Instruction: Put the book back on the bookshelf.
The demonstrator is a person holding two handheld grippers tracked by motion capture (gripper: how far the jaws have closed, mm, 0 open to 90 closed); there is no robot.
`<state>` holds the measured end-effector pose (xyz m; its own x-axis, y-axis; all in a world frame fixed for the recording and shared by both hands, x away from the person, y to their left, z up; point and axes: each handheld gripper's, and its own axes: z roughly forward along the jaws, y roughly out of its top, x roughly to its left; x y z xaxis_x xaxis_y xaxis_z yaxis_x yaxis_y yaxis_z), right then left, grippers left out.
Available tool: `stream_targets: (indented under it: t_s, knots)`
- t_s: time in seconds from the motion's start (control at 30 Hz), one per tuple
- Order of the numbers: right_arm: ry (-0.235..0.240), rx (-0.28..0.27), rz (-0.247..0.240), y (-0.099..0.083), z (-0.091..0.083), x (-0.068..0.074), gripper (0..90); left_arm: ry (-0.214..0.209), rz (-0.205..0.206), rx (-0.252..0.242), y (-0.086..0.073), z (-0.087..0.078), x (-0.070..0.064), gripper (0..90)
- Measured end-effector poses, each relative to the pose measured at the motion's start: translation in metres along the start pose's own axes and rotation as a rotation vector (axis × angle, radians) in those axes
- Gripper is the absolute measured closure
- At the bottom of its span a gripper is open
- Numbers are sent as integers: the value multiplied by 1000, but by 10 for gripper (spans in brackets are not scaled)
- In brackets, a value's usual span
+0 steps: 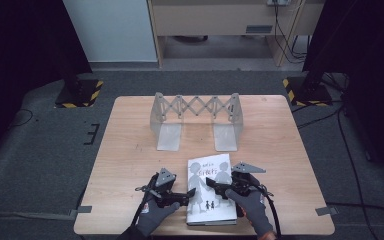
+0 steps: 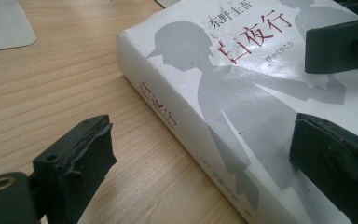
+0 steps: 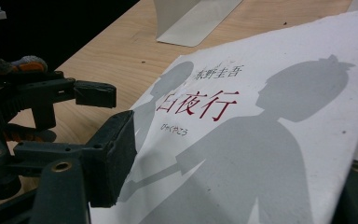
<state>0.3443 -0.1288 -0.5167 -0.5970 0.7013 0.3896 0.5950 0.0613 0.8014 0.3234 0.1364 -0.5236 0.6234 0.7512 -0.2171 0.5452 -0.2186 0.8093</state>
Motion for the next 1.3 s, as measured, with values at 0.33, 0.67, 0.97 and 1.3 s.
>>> stream_targets:
  t_s: [0.33,0.67,0.97,1.3]
  knots:
    - [-11,-25,-28,-4,2,1,271,2,16,-2,0,0,-1,51]
    - [-9,-45,68,-4,-2,-8,473,-20,-7,-4,0,0,1,81]
    - [10,-55,117,-3,-4,-11,550,-46,-25,-14,0,1,3,134]
    - [41,-87,127,5,-10,-7,619,-65,-54,-28,2,0,6,146]
